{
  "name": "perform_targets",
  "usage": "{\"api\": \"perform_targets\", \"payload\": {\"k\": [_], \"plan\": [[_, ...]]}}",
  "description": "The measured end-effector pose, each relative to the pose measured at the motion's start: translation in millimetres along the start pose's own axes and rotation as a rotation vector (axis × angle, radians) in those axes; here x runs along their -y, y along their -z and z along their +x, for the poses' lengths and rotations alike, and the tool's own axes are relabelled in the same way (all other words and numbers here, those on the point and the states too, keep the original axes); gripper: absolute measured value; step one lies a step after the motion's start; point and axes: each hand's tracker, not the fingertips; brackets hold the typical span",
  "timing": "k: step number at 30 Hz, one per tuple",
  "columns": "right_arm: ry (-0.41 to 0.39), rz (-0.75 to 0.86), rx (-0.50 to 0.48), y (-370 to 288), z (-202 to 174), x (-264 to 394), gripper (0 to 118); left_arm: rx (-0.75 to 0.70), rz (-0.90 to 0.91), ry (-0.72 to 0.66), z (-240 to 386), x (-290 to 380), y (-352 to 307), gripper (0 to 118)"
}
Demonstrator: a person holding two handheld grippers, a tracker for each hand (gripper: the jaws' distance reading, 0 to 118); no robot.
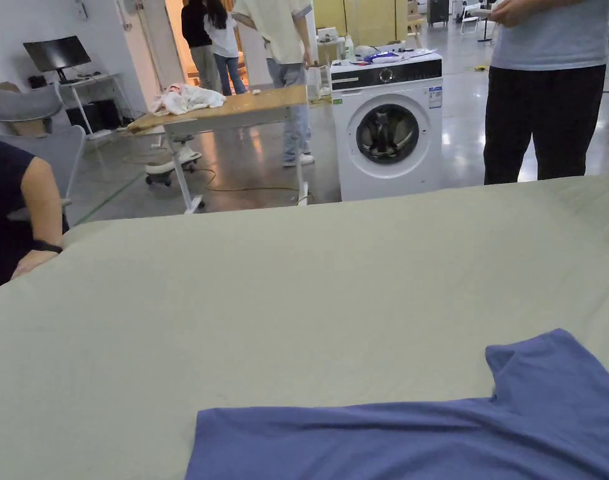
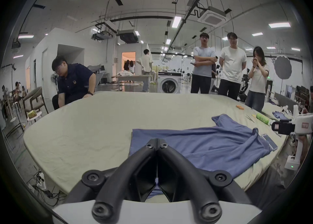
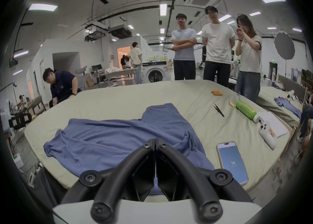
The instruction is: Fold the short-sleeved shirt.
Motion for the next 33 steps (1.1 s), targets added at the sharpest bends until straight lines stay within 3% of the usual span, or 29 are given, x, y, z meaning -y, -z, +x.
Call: {"api": "perform_targets", "payload": {"k": [6, 8, 10, 11, 14, 18, 21, 24, 26, 29, 30, 31, 33], "plan": [[0.007, -0.012, -0.019, 5.7, -4.1, 1.4, 0, 0.012, -0.065, -0.023, -8.7, -1.3, 23.1, 0], [0.008, -0.013, -0.016, 7.3, -4.6, -1.0, 0, 0.026, -0.109, -0.048, -19.7, -8.9, 48.6, 20], [0.013, -0.021, -0.022, 8.9, -1.8, -1.6, 0, 0.048, -0.177, -0.092, -35.4, -22.4, 82.4, 58], [0.016, -0.024, -0.02, 9.6, -1.0, -0.8, 0, 0.087, -0.202, -0.129, -44.9, -28.2, 103.4, 68], [0.03, -0.042, -0.008, 10.0, 3.1, 0.8, 0, 0.146, -0.296, -0.186, -69.3, -47.5, 172.4, 69], [0.063, -0.064, 0.004, 7.8, 11.0, 5.0, 0, 0.092, -0.427, -0.076, -84.5, -58.2, 263.2, 69], [0.074, -0.076, 0.024, 4.3, 16.9, 8.7, 0, 0.081, -0.559, -0.138, -94.5, -44.2, 311.5, 69], [0.087, -0.086, 0.051, -1.7, 23.1, 9.1, 0, 0.026, -0.616, -0.104, -95.5, -27.8, 336.5, 66], [0.102, -0.096, 0.065, -3.1, 28.8, 10.4, 0, 0.028, -0.63, -0.103, -96.7, -17.2, 344.5, 51], [0.126, -0.108, 0.08, -3.0, 42.1, 21.3, 0, 0.015, -0.626, -0.105, -97.4, -10.7, 349.0, 44], [0.131, -0.11, 0.084, -2.4, 43.8, 21.8, 0, 0.015, -0.626, -0.101, -96.6, -12.0, 350.2, 34], [0.141, -0.112, 0.087, -1.7, 45.6, 23.2, 0, 0.013, -0.627, -0.09, -94.0, -13.4, 350.3, 5], [0.166, -0.116, 0.078, 3.3, 49.9, 22.6, 0, 0.041, -0.636, -0.072, -87.4, -13.4, 351.0, 0]]}}
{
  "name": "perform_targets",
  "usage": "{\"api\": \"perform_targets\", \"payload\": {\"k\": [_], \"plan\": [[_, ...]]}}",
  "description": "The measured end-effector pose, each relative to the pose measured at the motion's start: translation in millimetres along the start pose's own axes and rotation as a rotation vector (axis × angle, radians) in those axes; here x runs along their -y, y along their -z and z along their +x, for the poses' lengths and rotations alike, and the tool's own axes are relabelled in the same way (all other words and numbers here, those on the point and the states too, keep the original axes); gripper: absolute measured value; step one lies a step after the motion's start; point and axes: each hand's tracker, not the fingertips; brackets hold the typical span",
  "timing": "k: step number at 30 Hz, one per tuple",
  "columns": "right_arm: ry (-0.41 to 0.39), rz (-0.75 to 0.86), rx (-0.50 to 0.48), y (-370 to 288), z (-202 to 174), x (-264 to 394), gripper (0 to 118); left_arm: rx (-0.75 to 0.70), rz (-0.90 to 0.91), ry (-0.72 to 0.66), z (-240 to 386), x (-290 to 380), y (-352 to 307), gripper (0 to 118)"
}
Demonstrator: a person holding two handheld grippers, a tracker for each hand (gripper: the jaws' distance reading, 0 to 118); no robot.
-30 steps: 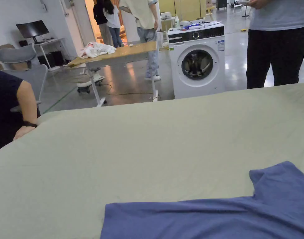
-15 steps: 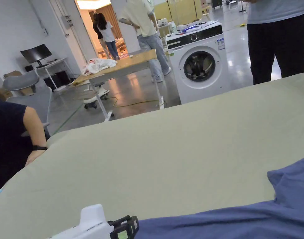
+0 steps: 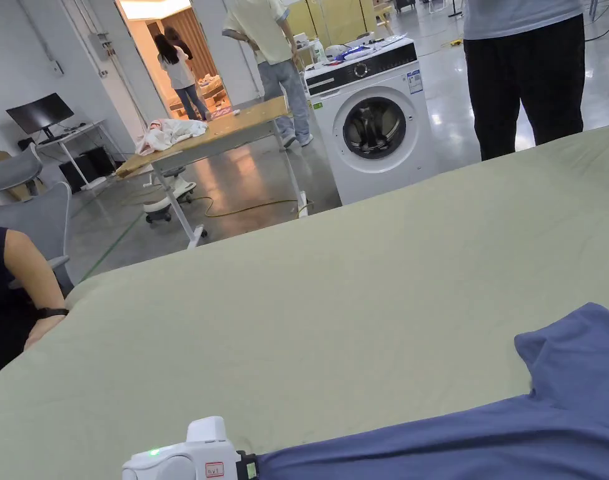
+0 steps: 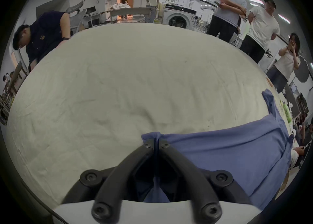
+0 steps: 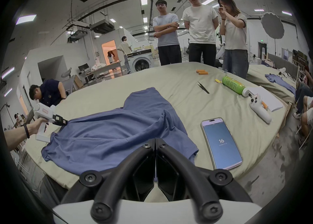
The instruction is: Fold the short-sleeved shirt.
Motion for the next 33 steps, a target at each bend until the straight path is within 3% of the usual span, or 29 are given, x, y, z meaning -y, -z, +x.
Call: {"api": "perform_targets", "payload": {"k": [3, 4, 6, 7, 13, 18, 19, 21, 23, 24, 25, 26, 33], "plan": [[-0.007, -0.011, -0.016, 23.0, -4.2, -23.8, 2, -0.086, -0.028, 0.093, 13.6, 1.6, 12.4, 0], [-0.017, -0.029, -0.029, 35.8, -2.6, -37.4, 19, -0.096, -0.034, 0.117, 16.9, 1.7, 12.3, 0], [-0.039, -0.059, -0.037, 67.0, 0.6, -68.9, 70, -0.098, -0.041, 0.103, 18.1, 0.1, 14.7, 0], [-0.05, -0.122, -0.048, 88.6, 2.1, -86.8, 85, -0.099, -0.048, 0.104, 18.0, -1.3, 15.5, 0], [-0.066, -0.394, -0.043, 232.2, -1.6, -154.6, 84, -0.099, -0.091, 0.088, 16.9, -8.7, 14.0, 0], [-0.183, -0.545, 0.104, 317.6, -1.6, -154.2, 83, -0.073, -0.099, 0.048, 14.9, -6.8, 7.5, 0], [-0.198, -0.578, 0.127, 327.7, -1.1, -149.6, 79, -0.068, -0.098, 0.042, 14.3, -6.4, 7.4, 0], [-0.209, -0.629, 0.131, 336.6, -0.1, -140.7, 59, -0.063, -0.097, 0.034, 15.9, -5.8, 3.8, 0], [-0.201, -0.592, 0.126, 330.5, -1.7, -141.2, 51, -0.064, -0.094, 0.035, 17.8, -3.9, 2.7, 0], [-0.205, -0.579, 0.107, 327.0, -2.8, -142.6, 38, -0.067, -0.091, 0.041, 17.2, -4.3, 3.8, 0], [-0.232, -0.565, 0.101, 325.4, -3.5, -143.8, 12, -0.071, -0.087, 0.05, 15.8, -4.5, 5.9, 0], [-0.259, -0.553, 0.11, 320.3, -5.0, -144.3, 0, -0.073, -0.085, 0.058, 15.8, -4.4, 5.2, 0], [-0.173, -0.4, -0.015, 262.1, 8.3, -150.0, 0, 0.02, 0.076, 0.022, 2.7, 9.5, -47.5, 0]]}}
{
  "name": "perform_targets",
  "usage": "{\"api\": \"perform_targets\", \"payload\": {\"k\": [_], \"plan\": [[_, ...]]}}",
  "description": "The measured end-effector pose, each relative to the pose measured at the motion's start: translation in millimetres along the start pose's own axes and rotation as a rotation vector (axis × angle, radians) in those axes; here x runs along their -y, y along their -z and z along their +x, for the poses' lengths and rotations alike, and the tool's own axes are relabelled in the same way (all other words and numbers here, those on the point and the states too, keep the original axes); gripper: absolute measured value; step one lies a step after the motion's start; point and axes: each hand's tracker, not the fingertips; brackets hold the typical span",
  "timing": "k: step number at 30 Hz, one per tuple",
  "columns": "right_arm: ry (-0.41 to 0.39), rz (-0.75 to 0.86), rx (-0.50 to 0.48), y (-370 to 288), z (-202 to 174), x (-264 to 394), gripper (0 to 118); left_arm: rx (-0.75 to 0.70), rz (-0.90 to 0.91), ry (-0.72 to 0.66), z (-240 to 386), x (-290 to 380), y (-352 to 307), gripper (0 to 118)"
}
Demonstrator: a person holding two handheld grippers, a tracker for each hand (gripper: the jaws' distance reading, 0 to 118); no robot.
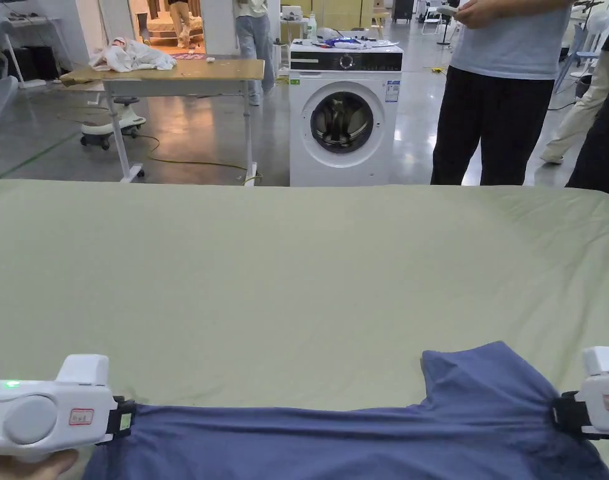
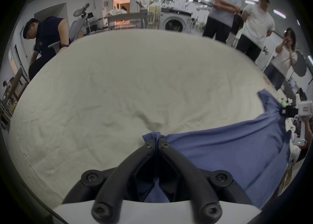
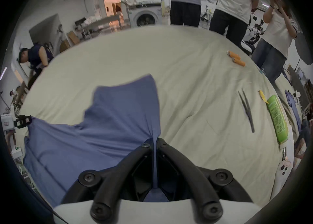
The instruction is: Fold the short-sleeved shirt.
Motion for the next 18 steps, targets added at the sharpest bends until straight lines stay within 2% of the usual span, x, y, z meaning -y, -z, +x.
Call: {"api": "perform_targets", "payload": {"k": [4, 8, 12, 18], "plan": [[-0.029, 0.102, -0.019, -72.0, -10.6, 35.6, 0, 0.091, 0.094, -0.032, -7.0, 29.6, -67.1, 0], [-0.034, 0.149, -0.033, -129.9, -12.8, 95.2, 0, 0.105, 0.098, -0.003, -5.7, 84.2, -122.6, 0], [0.004, 0.173, -0.03, -166.6, -14.0, 160.0, 0, 0.122, 0.102, -0.026, -4.0, 141.4, -155.9, 0], [0.108, 0.143, -0.014, -170.2, -9.2, 221.9, 0, 0.108, 0.067, -0.028, 2.9, 193.5, -161.3, 0]]}}
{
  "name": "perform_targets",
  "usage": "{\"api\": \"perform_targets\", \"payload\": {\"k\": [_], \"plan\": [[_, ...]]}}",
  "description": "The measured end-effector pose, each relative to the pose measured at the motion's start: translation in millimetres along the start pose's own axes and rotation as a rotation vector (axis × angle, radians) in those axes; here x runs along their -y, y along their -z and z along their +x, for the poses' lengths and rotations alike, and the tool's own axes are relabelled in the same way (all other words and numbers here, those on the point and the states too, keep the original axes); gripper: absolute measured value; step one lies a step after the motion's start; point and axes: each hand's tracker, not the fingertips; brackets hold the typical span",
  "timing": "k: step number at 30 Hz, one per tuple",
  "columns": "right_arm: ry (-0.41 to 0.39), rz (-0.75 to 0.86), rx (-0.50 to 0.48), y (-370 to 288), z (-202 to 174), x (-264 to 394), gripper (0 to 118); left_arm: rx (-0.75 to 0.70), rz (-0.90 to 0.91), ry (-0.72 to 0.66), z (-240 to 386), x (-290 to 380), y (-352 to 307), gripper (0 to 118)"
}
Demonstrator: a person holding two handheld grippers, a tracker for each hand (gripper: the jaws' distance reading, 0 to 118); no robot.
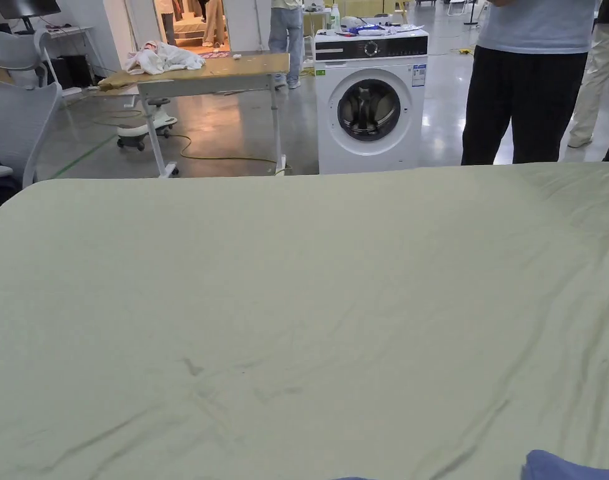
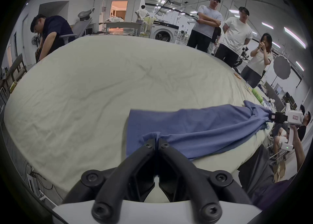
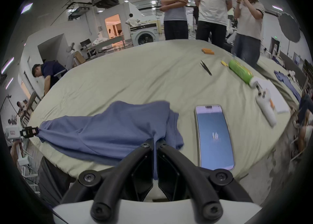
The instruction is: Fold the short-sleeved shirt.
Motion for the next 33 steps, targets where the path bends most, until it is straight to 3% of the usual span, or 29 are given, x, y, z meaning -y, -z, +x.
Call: {"api": "perform_targets", "payload": {"k": [3, 4, 5, 7, 8, 13, 15, 16, 17, 18, 19, 23, 29, 31, 32, 33], "plan": [[0.037, -0.004, -0.006, 8.6, 0.2, 18.4, 0, 0.002, 0.021, -0.023, -8.5, 11.6, 11.9, 0], [0.035, 0.002, -0.003, 10.9, -0.7, 22.5, 3, 0.002, 0.03, -0.044, -10.1, 12.3, 13.0, 12], [0.038, 0.017, -0.001, 12.3, -1.7, 26.6, 16, 0.0, 0.054, -0.057, -12.5, 13.2, 12.3, 28], [0.057, 0.03, -0.005, 13.3, 1.1, 28.9, 69, -0.007, 0.089, -0.077, -13.8, 12.1, 9.6, 82], [0.069, 0.037, -0.007, 11.9, 1.1, 28.8, 76, -0.04, 0.127, -0.08, -12.5, 11.1, 5.4, 90], [0.157, 0.247, -0.038, -12.8, -12.9, 24.3, 75, -0.103, 0.355, -0.061, 13.1, 8.8, -29.2, 86], [0.16, 0.311, -0.06, -21.5, -22.7, 20.1, 68, -0.095, 0.418, -0.061, 24.3, 9.3, -42.1, 64], [0.154, 0.322, -0.069, -24.2, -27.6, 17.9, 53, -0.091, 0.432, -0.052, 29.1, 9.7, -47.0, 39], [0.141, 0.337, -0.074, -26.9, -33.4, 16.3, 33, -0.106, 0.464, -0.037, 37.3, 10.0, -52.4, 23], [0.123, 0.35, -0.068, -29.2, -40.4, 15.0, 11, -0.128, 0.483, -0.017, 44.2, 10.6, -55.9, 13], [0.085, 0.365, -0.057, -31.7, -46.7, 12.6, 1, -0.148, 0.476, -0.009, 50.0, 10.6, -58.2, 6], [-0.023, 0.35, -0.057, -34.5, -65.3, 8.9, 0, -0.127, 0.483, 0.002, 59.8, 14.1, -66.0, 0], [-0.03, 0.361, -0.07, -33.8, -71.5, 9.4, 0, -0.086, 0.444, 0.003, 55.5, 14.7, -67.4, 0], [-0.038, 0.356, -0.062, -33.5, -71.9, 11.4, 0, -0.031, 0.437, -0.081, 42.2, 14.6, -65.2, 0], [-0.04, 0.355, -0.061, -33.7, -71.4, 12.0, 0, 0.007, 0.428, -0.125, 34.8, 15.0, -63.7, 11], [-0.04, 0.349, -0.064, -33.7, -70.7, 12.5, 0, 0.04, 0.395, -0.182, 23.1, 12.9, -60.4, 31]]}}
